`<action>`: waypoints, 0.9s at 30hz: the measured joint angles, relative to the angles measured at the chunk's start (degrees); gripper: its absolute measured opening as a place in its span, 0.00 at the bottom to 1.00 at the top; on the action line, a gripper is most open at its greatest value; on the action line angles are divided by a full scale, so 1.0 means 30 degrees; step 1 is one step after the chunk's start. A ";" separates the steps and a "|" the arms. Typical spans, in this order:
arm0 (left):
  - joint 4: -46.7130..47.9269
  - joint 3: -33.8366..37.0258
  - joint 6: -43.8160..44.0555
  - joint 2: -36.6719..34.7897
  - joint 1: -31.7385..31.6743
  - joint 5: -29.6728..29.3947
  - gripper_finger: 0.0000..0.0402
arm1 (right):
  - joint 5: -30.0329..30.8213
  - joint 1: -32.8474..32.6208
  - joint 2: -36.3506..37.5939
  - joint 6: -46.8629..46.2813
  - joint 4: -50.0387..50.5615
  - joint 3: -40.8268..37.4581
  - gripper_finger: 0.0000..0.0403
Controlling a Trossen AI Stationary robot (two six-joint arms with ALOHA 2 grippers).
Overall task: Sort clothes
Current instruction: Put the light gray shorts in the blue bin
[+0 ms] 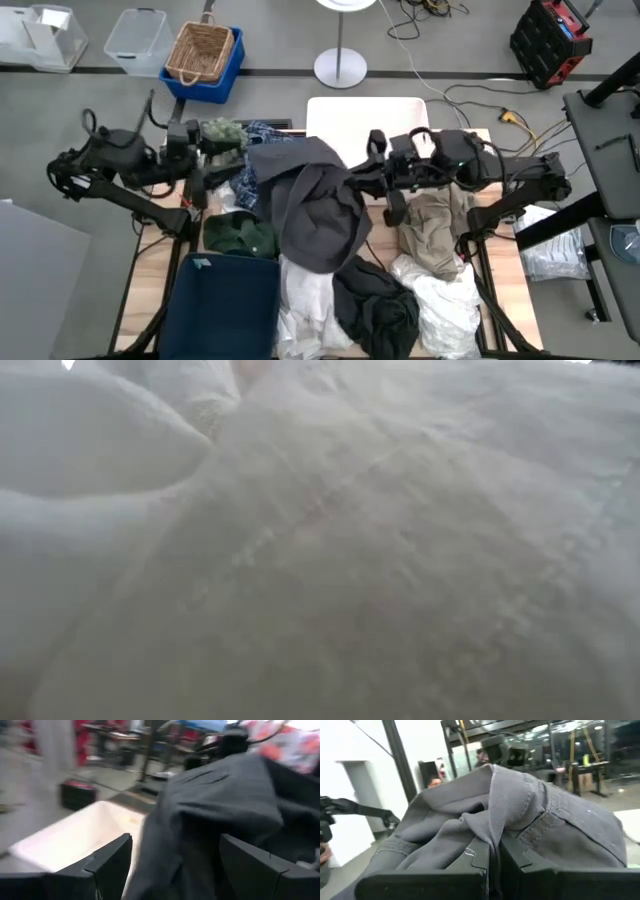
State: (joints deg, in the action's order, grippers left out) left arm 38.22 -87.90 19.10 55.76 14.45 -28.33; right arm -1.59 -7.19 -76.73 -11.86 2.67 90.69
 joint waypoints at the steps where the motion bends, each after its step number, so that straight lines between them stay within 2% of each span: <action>1: 0.0000 -0.0170 0.0027 -0.0072 0.0001 0.0489 0.69 | -0.0022 -0.0128 -0.0432 -0.0030 -0.0249 0.0226 0.02; 6: 0.0440 -0.1375 0.0026 -0.0601 -0.0009 0.0754 0.69 | -0.1375 -0.0696 -0.2961 -0.0187 -0.1491 0.2099 0.02; 12: 0.1881 -0.3474 -0.0395 -0.1162 -0.0013 -0.1292 0.69 | -0.3496 -0.1105 -0.6149 -0.0599 -0.1644 0.6454 0.03; 17: 0.2843 -0.4618 -0.0411 -0.1839 -0.0013 -0.1739 0.69 | -0.5294 -0.1126 -0.9181 -0.1729 -0.1413 1.0291 0.03; 24: 0.3250 -0.4301 -0.0418 -0.3061 -0.0027 -0.2261 0.69 | -0.5606 -0.1104 -1.3000 -0.2559 -0.1488 1.4822 0.03; 27: 0.3293 -0.3947 -0.0411 -0.3425 -0.0023 -0.2829 0.69 | -0.5589 -0.1070 -1.3602 -0.3110 -0.3859 1.4350 0.03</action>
State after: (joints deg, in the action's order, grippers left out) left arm 48.10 -99.74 17.87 45.49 14.38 -36.82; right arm -18.35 -10.40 -117.54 -21.19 -8.91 133.73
